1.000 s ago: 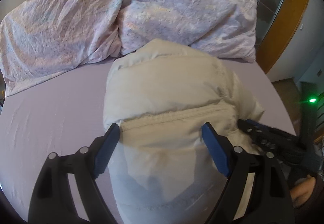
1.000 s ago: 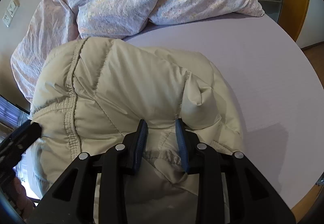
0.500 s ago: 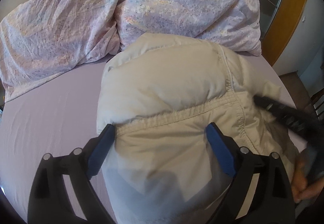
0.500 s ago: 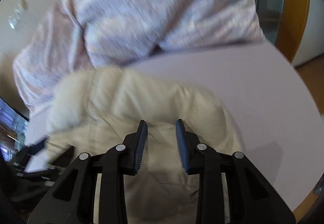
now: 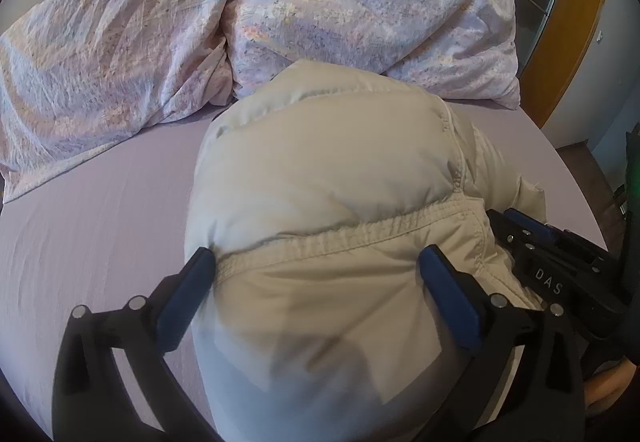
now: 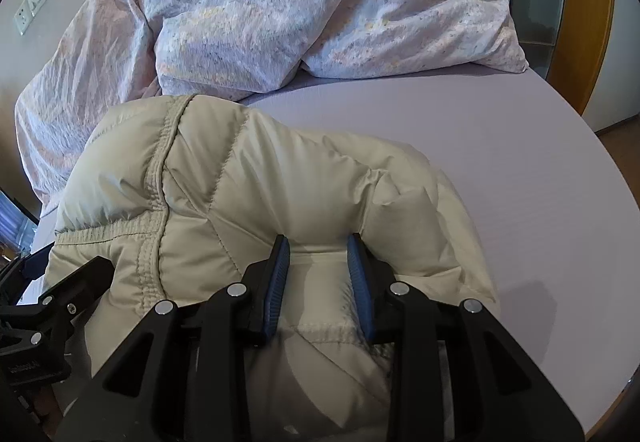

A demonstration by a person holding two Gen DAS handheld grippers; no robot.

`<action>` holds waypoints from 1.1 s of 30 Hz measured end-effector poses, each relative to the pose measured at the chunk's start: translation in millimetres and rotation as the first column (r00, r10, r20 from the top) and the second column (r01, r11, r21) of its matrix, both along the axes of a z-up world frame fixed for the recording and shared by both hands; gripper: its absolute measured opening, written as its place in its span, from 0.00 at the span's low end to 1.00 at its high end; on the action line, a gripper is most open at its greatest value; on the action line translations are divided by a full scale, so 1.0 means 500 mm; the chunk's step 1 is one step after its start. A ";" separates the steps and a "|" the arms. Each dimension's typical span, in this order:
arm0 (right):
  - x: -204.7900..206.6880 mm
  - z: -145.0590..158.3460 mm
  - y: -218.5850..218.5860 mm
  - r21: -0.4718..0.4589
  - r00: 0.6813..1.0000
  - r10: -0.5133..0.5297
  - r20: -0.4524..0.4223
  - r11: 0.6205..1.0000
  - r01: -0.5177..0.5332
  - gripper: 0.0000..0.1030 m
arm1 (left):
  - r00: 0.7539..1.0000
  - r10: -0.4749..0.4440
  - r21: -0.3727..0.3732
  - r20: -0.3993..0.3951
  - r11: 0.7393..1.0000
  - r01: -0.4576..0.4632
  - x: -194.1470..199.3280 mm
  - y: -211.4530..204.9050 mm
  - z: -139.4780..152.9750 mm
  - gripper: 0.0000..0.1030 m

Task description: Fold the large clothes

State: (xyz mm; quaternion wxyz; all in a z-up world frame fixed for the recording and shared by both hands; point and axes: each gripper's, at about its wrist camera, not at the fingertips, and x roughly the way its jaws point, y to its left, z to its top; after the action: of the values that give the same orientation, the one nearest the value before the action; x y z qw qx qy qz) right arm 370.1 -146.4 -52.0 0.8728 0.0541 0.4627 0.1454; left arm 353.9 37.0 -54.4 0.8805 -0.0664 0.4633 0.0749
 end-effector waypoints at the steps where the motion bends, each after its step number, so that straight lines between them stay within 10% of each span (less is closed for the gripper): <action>1: 0.001 -0.002 0.002 -0.001 1.000 0.001 0.002 1.000 -0.001 0.31 | 1.000 0.001 0.001 0.002 1.000 -0.001 0.001 0.000 -0.002 0.98; 33: -0.012 -0.025 0.013 -0.006 0.992 -0.004 0.127 1.000 0.005 0.31 | 0.995 -0.011 0.041 0.097 0.999 0.007 -0.001 -0.002 -0.037 0.98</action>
State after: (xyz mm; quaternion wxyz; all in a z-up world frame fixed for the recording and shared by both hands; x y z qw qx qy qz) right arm 364.1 -139.8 -64.3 0.9010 0.0430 0.4067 0.1449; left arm 353.3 36.1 -72.9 0.9034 -0.0501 0.4188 0.0768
